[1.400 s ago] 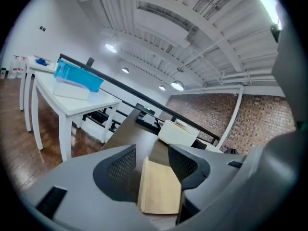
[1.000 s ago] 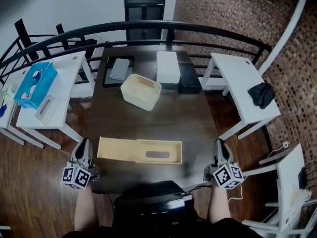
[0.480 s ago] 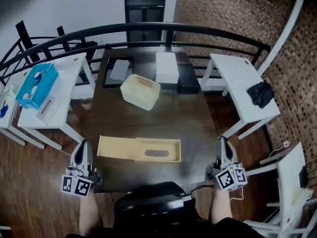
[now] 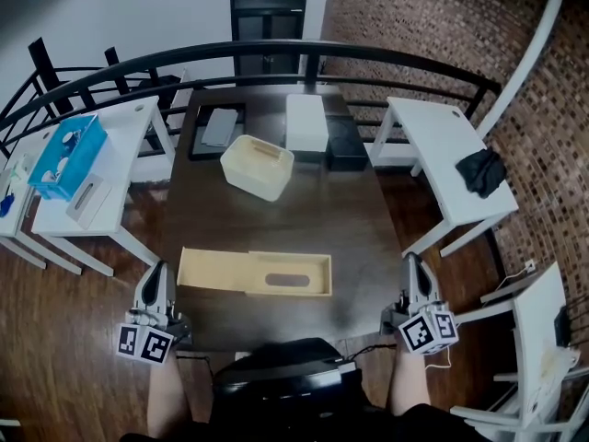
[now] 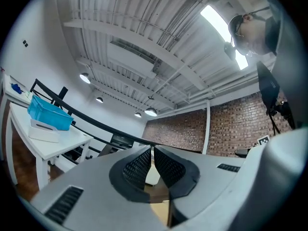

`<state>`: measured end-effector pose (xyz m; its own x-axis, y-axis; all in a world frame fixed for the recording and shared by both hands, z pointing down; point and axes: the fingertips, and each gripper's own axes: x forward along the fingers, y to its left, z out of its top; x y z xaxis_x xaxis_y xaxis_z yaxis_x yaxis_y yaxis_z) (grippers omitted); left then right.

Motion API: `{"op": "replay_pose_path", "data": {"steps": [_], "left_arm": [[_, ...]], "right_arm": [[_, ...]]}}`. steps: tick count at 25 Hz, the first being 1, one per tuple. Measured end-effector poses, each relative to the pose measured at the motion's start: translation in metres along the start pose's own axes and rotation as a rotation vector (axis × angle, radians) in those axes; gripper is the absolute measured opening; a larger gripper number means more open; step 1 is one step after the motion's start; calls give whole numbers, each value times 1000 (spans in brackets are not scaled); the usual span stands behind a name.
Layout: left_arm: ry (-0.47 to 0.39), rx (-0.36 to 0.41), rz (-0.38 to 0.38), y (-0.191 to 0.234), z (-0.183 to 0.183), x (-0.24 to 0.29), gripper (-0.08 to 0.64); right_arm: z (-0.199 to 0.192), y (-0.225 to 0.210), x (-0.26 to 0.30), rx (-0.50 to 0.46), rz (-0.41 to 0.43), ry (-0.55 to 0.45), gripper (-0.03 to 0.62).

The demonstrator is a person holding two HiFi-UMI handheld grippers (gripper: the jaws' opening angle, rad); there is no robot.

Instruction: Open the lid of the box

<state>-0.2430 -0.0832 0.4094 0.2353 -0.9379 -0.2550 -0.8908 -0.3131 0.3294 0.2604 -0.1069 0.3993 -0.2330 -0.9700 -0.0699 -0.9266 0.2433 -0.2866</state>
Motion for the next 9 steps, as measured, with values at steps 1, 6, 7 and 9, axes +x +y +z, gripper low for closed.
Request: {"op": "replay_pose_path", "data": {"steps": [1, 6, 7, 9], "left_arm": [[-2, -8, -6, -1, 0, 0, 15], [-1, -27, -21, -5, -3, -1, 15], [2, -28, -20, -5, -4, -1, 15], [8, -29, -17, -5, -6, -1, 15]], "right_arm": [[0, 0, -1, 2, -1, 1, 2], [-6, -2, -5, 17, -12, 19, 2], [-8, -2, -5, 18, -12, 22, 2], [-11, -3, -6, 20, -13, 26, 2]]}}
